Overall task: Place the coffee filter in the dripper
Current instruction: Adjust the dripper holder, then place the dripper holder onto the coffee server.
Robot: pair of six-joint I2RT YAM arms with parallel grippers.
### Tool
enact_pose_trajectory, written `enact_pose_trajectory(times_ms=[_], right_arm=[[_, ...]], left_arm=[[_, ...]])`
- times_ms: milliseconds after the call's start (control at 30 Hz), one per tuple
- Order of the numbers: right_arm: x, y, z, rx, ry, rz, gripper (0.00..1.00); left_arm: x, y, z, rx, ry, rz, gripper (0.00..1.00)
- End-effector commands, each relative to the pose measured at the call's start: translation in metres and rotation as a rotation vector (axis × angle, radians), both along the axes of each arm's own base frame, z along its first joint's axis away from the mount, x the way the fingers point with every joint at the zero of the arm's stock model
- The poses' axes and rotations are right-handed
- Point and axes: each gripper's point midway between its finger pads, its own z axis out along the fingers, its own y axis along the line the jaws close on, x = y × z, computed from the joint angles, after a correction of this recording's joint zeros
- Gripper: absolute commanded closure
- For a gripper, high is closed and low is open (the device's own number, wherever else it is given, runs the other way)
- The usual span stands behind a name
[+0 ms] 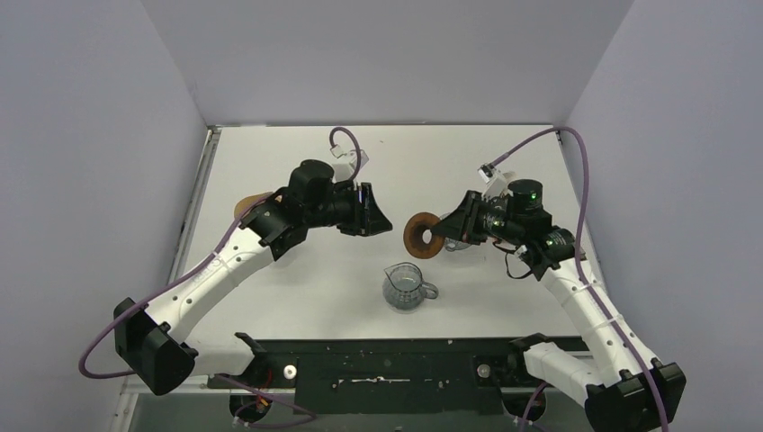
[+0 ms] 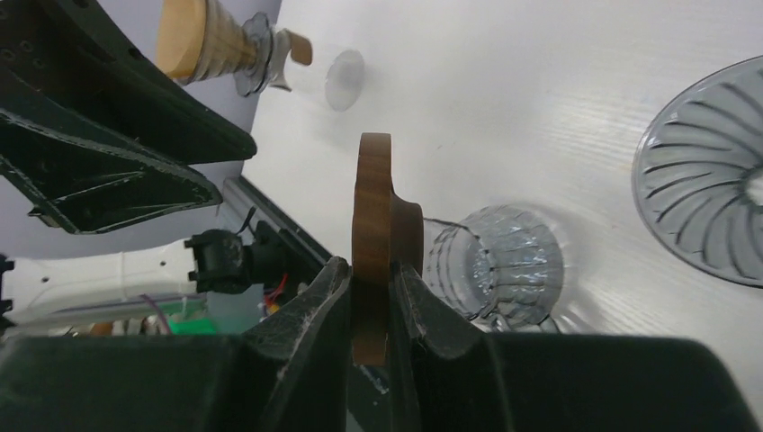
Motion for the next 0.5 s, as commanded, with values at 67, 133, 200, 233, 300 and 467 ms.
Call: enact_pose_trajectory(times_ms=[67, 133, 200, 233, 300, 467], right_arm=[[-0.017, 0.023, 0.012, 0.182, 0.022, 0.136, 1.0], [-0.019, 0.024, 0.005, 0.199, 0.043, 0.137, 1.0], [-0.021, 0.027, -0.003, 0.227, 0.067, 0.141, 1.0], [-0.022, 0.029, -0.007, 0.247, 0.086, 0.142, 1.0], [-0.024, 0.032, -0.015, 0.275, 0.108, 0.145, 1.0], [-0.026, 0.035, -0.034, 0.268, 0.139, 0.142, 1.0]], left_arm=[[-0.012, 0.008, -0.007, 0.116, -0.031, 0.008, 0.62], [-0.017, 0.006, -0.012, 0.123, -0.025, -0.017, 0.61], [-0.02, 0.006, -0.016, 0.136, -0.026, -0.014, 0.6], [-0.021, 0.007, -0.018, 0.138, -0.025, -0.011, 0.59], [-0.024, 0.005, -0.023, 0.137, -0.013, -0.022, 0.58], [-0.033, 0.002, -0.04, 0.158, 0.027, -0.042, 0.57]])
